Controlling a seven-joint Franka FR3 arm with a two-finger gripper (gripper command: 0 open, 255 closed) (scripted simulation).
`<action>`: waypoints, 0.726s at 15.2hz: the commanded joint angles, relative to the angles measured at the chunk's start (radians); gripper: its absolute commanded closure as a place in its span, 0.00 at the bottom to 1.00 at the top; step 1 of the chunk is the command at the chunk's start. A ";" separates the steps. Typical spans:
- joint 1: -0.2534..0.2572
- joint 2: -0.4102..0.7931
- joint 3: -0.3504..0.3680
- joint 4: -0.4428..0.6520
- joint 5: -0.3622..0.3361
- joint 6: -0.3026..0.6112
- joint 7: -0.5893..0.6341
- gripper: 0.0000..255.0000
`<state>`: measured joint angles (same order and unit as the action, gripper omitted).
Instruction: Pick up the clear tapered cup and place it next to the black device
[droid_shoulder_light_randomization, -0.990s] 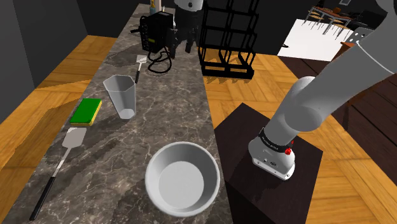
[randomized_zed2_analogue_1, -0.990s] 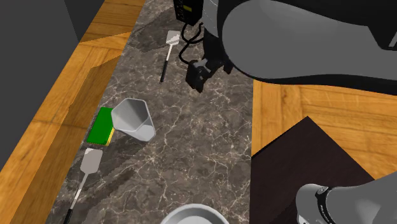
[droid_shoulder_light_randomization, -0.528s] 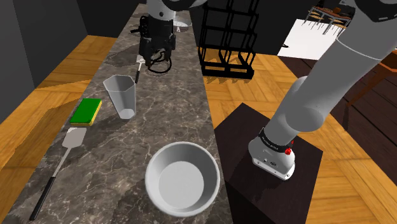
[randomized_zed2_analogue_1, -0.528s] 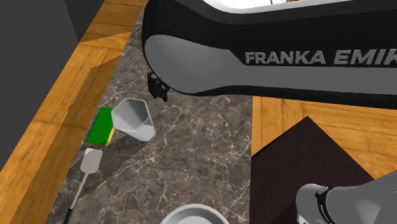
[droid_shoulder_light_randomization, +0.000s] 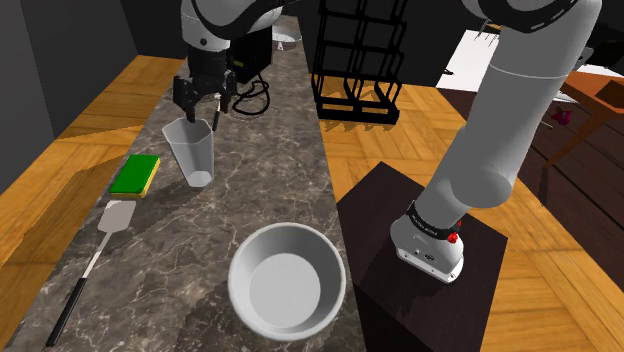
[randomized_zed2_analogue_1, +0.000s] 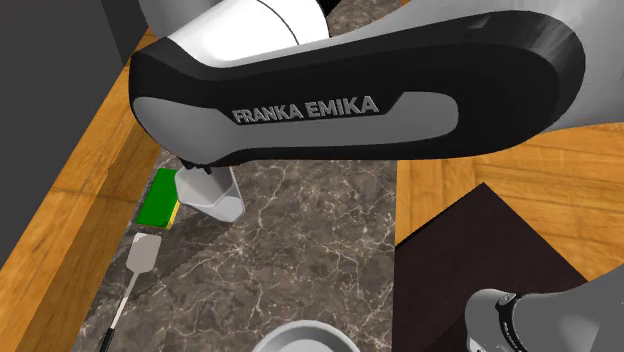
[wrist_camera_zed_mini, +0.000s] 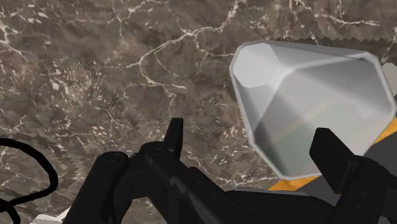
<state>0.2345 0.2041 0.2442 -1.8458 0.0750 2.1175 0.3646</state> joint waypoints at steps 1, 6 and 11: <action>0.009 0.034 0.004 0.020 -0.004 0.014 0.012 0.00; 0.015 0.065 0.004 -0.007 -0.011 0.072 0.016 0.00; 0.017 0.075 0.003 -0.015 -0.013 0.090 0.017 0.00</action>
<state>0.2515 0.2789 0.2477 -1.8598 0.0622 2.2058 0.3820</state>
